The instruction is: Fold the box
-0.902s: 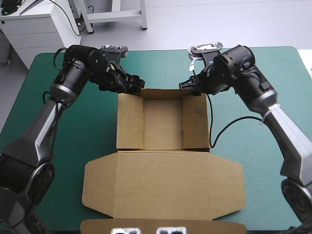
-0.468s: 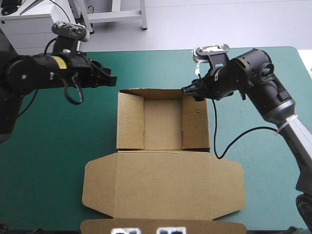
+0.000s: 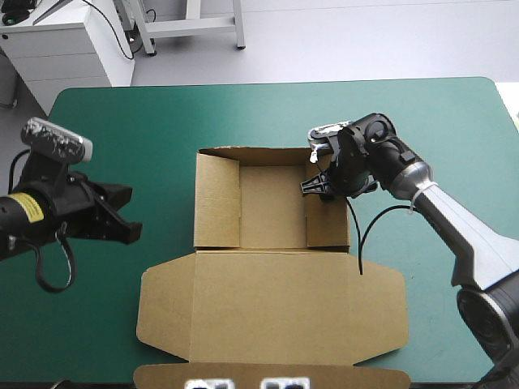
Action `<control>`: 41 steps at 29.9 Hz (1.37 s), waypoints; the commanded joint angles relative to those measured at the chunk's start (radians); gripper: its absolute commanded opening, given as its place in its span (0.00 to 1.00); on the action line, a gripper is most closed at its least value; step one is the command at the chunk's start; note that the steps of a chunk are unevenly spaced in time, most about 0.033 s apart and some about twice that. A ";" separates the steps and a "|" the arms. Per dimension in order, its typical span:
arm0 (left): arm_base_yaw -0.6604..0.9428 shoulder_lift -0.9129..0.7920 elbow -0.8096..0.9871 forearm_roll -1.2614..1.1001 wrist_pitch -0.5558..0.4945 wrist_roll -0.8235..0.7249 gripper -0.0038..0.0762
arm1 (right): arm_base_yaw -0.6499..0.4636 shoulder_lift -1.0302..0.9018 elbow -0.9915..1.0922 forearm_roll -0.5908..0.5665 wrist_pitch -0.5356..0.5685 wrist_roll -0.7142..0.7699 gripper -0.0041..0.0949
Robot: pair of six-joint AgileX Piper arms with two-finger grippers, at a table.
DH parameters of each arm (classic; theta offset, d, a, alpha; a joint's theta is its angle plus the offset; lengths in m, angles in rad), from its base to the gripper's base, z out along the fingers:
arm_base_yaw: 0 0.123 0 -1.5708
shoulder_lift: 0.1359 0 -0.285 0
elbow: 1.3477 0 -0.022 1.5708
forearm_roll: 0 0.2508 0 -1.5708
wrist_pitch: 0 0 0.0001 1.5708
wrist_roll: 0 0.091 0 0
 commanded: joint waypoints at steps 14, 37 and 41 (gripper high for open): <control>-0.003 -0.367 0.552 -0.039 -0.034 -0.009 0.04 | -0.005 0.146 -0.024 -0.048 -0.233 0.009 0.12; -0.003 -0.422 0.619 -0.002 -0.057 -0.086 0.04 | -0.651 0.037 -0.026 -0.067 -0.195 0.021 0.02; -0.003 -0.422 0.619 -0.028 -0.048 -0.086 0.04 | -0.837 0.045 -0.026 -0.044 -0.230 0.039 0.02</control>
